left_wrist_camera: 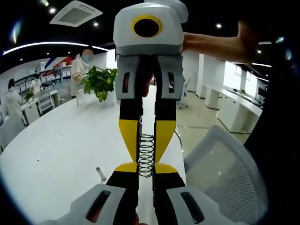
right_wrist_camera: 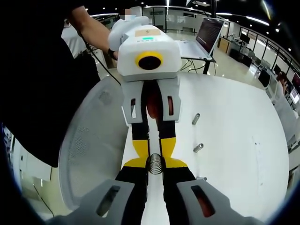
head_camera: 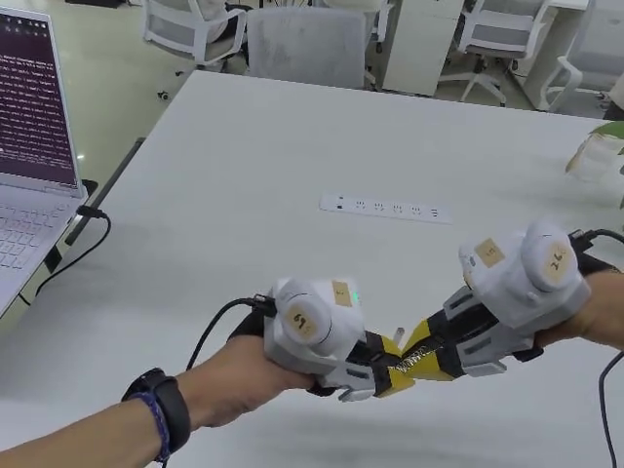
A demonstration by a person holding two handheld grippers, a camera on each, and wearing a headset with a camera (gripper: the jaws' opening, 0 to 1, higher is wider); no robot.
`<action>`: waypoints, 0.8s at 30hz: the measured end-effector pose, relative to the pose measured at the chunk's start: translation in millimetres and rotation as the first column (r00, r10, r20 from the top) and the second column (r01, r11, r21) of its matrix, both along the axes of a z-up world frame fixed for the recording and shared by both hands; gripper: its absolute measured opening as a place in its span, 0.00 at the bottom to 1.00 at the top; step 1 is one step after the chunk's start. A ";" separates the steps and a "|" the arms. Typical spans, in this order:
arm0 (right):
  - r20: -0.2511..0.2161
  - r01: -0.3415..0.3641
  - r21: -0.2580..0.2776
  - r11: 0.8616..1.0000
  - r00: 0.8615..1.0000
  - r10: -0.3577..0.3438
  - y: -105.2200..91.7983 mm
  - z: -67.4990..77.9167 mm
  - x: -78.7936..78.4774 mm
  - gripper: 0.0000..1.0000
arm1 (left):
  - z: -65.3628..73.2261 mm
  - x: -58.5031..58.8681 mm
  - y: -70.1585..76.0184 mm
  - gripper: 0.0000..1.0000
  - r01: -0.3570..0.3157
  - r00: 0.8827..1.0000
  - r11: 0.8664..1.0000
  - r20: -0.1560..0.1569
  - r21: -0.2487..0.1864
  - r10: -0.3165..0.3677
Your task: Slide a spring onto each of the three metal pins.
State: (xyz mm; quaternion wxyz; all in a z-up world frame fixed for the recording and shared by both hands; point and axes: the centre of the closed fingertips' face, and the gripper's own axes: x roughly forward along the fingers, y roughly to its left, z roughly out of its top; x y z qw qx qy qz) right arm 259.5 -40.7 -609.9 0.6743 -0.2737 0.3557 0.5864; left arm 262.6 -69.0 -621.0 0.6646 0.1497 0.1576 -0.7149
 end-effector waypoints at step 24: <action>0.002 0.039 -0.009 0.999 0.999 -0.039 -5.4 -10.6 4.9 0.08 | -10.1 0.4 7.0 0.16 -0.033 0.999 0.999 -0.024 0.027 0.034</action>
